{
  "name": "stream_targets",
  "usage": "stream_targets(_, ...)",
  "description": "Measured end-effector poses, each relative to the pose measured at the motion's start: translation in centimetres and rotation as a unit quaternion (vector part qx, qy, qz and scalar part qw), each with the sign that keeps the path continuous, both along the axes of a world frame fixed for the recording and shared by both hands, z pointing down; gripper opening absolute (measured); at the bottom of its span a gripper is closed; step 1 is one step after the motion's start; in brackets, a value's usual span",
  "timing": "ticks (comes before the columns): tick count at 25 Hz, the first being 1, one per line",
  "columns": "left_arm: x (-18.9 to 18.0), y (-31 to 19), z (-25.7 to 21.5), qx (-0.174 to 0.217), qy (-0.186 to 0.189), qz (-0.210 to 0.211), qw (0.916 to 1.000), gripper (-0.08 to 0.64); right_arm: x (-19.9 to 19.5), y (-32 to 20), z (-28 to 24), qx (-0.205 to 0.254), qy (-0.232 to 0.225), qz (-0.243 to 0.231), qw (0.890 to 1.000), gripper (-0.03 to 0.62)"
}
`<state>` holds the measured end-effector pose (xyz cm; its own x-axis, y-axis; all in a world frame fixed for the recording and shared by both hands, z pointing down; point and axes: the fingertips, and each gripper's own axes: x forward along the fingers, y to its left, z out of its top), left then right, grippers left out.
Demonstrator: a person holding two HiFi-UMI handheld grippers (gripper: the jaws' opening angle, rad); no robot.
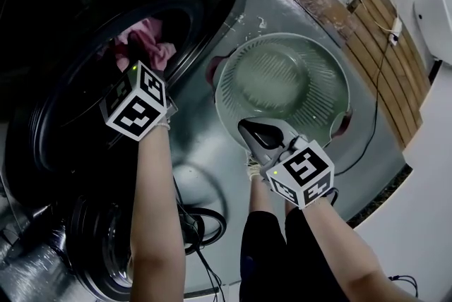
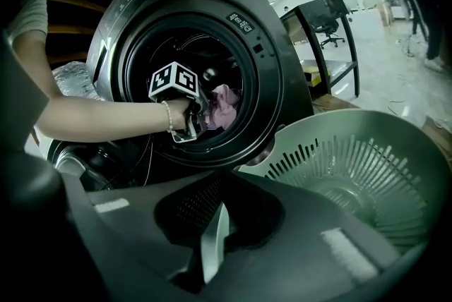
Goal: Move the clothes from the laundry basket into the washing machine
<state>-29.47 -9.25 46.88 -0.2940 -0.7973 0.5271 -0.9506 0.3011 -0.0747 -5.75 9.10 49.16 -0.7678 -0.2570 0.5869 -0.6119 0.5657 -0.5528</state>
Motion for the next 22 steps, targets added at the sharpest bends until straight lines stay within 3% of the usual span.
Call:
stream_targets(3,0.9,1.2,0.2,-0.016,0.016,-0.004,0.9997,0.262,0.2,-0.2,-0.8,0.005,0.0,0.003,1.0,0.021)
stream_targets(9,1.5,5.4,-2.3,-0.029,0.038,-0.055,0.9974,0.265,1.1,-1.7,-4.9,0.032,-0.005,0.01,0.999,0.021)
stream_targets(12,2.6,7.3,-3.9,-0.036,0.048,-0.059,0.9965,0.264,1.9,-2.6,-7.1,0.048,-0.003,0.014,0.999,0.021)
stream_targets(22,13.6,12.1,-16.7,-0.037,0.103,0.051,0.9927,0.217,4.1,-2.8,-20.2,0.091,0.003,-0.004,0.996,0.021)
